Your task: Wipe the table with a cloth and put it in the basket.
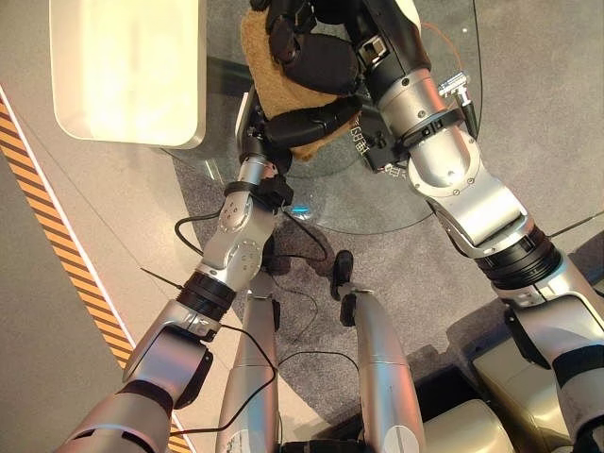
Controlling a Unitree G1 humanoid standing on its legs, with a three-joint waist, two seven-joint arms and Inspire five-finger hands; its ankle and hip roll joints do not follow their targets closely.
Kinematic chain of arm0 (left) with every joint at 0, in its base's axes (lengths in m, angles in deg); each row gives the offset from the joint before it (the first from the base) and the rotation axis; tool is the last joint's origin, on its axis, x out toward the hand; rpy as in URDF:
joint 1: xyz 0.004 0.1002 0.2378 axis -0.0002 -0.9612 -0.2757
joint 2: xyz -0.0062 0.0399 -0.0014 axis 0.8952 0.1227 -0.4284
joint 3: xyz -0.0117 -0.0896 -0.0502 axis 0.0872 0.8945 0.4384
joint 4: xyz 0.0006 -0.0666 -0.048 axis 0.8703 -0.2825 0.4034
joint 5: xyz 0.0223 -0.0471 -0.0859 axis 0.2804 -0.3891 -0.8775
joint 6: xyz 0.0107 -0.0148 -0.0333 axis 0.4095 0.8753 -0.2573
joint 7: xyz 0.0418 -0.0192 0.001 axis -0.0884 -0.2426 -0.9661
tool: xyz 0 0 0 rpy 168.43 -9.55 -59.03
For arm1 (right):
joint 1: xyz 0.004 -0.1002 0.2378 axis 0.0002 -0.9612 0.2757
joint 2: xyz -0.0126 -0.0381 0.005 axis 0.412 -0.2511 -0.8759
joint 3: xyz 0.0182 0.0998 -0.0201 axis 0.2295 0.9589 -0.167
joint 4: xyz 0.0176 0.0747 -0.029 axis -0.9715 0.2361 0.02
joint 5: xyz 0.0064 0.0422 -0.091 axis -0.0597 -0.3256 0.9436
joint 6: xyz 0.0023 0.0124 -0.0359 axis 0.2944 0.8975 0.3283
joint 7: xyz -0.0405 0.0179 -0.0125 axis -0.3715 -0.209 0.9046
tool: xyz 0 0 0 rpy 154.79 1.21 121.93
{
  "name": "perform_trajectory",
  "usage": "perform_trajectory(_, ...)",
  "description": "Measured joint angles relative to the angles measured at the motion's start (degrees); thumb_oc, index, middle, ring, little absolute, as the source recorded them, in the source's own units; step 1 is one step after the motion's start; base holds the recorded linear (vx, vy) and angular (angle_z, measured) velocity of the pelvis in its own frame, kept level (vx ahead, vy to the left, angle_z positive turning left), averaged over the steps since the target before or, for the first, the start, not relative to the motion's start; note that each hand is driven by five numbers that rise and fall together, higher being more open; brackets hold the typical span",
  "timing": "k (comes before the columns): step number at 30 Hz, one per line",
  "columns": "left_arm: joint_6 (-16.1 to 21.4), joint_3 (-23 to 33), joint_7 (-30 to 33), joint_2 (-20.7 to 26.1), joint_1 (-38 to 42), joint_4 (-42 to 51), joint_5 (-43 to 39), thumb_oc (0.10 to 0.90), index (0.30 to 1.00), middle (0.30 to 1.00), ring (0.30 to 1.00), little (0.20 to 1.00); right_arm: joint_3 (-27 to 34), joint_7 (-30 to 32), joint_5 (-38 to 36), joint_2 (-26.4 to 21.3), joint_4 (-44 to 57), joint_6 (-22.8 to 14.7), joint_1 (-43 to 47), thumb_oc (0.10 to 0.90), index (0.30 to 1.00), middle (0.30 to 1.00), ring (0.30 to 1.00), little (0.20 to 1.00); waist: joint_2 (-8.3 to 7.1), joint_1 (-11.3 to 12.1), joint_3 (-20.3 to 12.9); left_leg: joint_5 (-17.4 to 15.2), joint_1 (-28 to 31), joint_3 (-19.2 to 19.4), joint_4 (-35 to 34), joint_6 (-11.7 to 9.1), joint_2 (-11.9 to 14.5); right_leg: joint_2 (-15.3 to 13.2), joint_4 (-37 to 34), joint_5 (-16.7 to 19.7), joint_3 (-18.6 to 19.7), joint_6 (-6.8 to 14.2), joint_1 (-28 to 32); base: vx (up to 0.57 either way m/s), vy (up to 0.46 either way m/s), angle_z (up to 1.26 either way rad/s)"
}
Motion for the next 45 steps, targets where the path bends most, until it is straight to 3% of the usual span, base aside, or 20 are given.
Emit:
perform_trajectory(10, 0.0, 0.0, -1.4, 0.0, 0.0, 0.0, -2.8, 0.100, 0.300, 0.300, 0.300, 0.200, -0.7, -0.1, 0.1, 0.0, -1.0, 0.7, 1.8, 0.100, 0.300, 0.300, 0.300, 0.200, -0.12, 0.0, 0.0, -0.1, 0.0, -0.1, 0.6, 0.1, 0.0, 0.1, 0.0, 0.2, -0.1, 0.0, 0.3, 0.00, 0.000, 0.00)
perform_trajectory(12, 0.0, -0.1, -1.4, 0.0, 0.0, 0.0, -3.3, 0.100, 0.300, 0.300, 0.300, 0.200, -0.7, -0.1, 0.2, 0.0, -1.0, 0.9, 1.8, 0.248, 0.427, 0.427, 0.427, 0.348, -0.12, 0.0, 0.0, -0.1, 0.0, -0.1, 0.6, 0.1, 0.0, 0.1, 0.0, 0.2, -0.1, 0.0, 0.3, 0.00, 0.000, 0.00)
perform_trajectory(13, 0.0, -0.2, -1.4, 0.0, 0.0, 0.0, -3.6, 0.100, 0.300, 0.300, 0.300, 0.200, -0.7, -0.1, 0.2, 0.0, -1.0, 1.0, 1.8, 0.602, 0.731, 0.731, 0.731, 0.702, -0.12, 0.0, 0.0, -0.1, 0.0, -0.1, 0.6, 0.1, 0.0, 0.1, 0.0, 0.2, -0.1, 0.0, 0.3, 0.00, 0.000, 0.00)
perform_trajectory(14, 0.0, -0.4, -1.4, -0.1, 0.0, 0.0, -3.8, 0.100, 0.300, 0.300, 0.300, 0.200, -0.7, -0.1, 0.6, 0.0, -1.0, 1.2, 1.8, 0.800, 0.900, 0.900, 0.900, 0.900, -0.13, 0.0, 0.0, -0.1, -0.1, -0.1, 0.5, 0.1, 0.0, 0.1, -0.1, 0.2, -0.1, 0.0, 0.3, 0.00, 0.000, 0.00)
perform_trajectory(45, 0.0, -0.8, -2.3, -0.8, 0.0, -0.2, -6.2, 0.100, 0.300, 0.300, 0.300, 0.200, -1.1, -0.7, 3.2, 0.1, -1.0, 3.5, 2.8, 0.800, 0.900, 0.900, 0.900, 0.900, -0.13, 0.0, 0.0, -0.2, -0.2, -0.1, 0.5, 0.2, 0.0, 0.1, -0.2, 0.1, -0.1, 0.1, 0.2, 0.00, 0.000, 0.00)
